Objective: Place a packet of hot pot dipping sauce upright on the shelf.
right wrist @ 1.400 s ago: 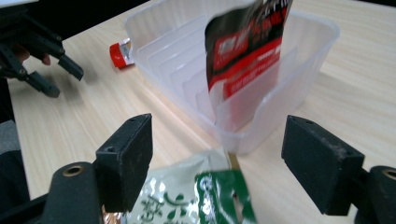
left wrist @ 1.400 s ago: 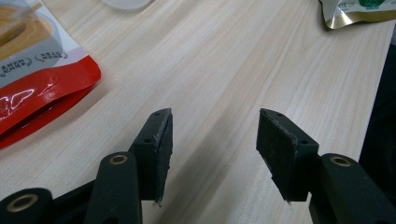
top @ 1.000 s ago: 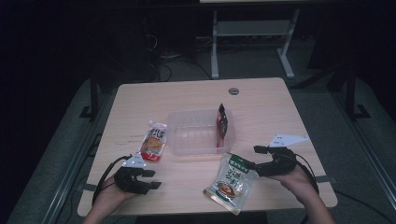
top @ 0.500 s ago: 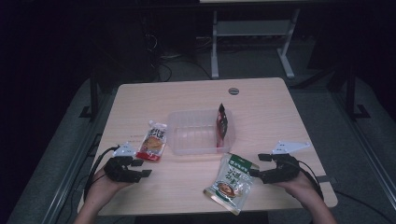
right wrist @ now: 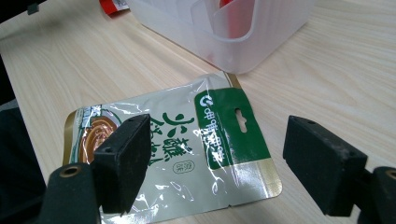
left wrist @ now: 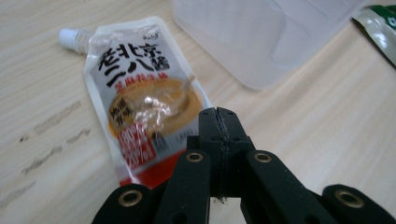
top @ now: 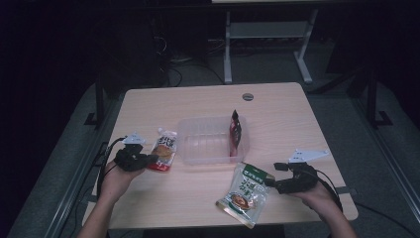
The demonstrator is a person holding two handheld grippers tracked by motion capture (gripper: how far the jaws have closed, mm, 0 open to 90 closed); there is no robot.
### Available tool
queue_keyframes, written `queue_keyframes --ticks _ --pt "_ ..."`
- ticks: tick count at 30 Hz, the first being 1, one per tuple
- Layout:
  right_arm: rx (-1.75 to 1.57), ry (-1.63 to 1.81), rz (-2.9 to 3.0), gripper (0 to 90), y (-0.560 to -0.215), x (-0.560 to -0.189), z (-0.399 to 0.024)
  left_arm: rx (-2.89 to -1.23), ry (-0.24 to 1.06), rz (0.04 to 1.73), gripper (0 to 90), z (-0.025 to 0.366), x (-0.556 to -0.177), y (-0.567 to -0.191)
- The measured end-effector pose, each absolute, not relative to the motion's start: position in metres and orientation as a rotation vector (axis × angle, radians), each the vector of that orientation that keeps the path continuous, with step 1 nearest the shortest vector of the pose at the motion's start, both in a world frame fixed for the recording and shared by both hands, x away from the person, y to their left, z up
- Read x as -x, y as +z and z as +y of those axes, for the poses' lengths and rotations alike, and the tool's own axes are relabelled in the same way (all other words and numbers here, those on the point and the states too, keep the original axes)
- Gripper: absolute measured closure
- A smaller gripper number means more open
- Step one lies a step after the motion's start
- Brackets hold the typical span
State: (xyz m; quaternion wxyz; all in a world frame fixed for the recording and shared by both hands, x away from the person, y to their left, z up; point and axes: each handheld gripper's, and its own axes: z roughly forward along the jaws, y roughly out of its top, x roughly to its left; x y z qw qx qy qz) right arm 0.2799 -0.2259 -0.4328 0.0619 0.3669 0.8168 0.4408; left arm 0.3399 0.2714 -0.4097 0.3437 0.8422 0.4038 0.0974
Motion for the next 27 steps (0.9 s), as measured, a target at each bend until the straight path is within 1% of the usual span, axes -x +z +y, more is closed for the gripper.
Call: queue_keyframes --ticks 4,5,7,10,13,19,27 --pt "-1.119 1.334 2.466 23.4 -0.434 -0.281 -0.227 -2.204 0.262 1.076 89.6 0.258 -0.359 -0.422" --pt "-1.119 1.334 2.466 23.4 -0.434 -0.281 -0.227 -2.204 0.262 1.076 89.6 0.258 -0.359 -0.422" --pt "-1.127 1.341 2.466 23.4 -0.434 -0.281 -0.228 -2.192 0.251 1.113 89.6 0.251 -0.372 -0.43" --pt "-1.128 1.342 2.463 23.4 -0.434 -0.281 -0.228 -2.184 0.254 1.135 89.6 0.246 -0.378 -0.437" --pt "-1.133 1.342 2.466 23.5 -0.433 -0.282 -0.228 -2.229 0.28 1.145 89.6 0.239 -0.385 -0.447" --pt "-1.13 1.349 2.461 23.6 -0.434 -0.282 -0.229 -2.228 0.317 1.153 89.7 0.245 -0.386 -0.448" --pt "-1.136 1.344 2.462 23.7 -0.433 -0.282 -0.229 -2.225 0.343 1.191 89.7 0.267 -0.385 -0.449"
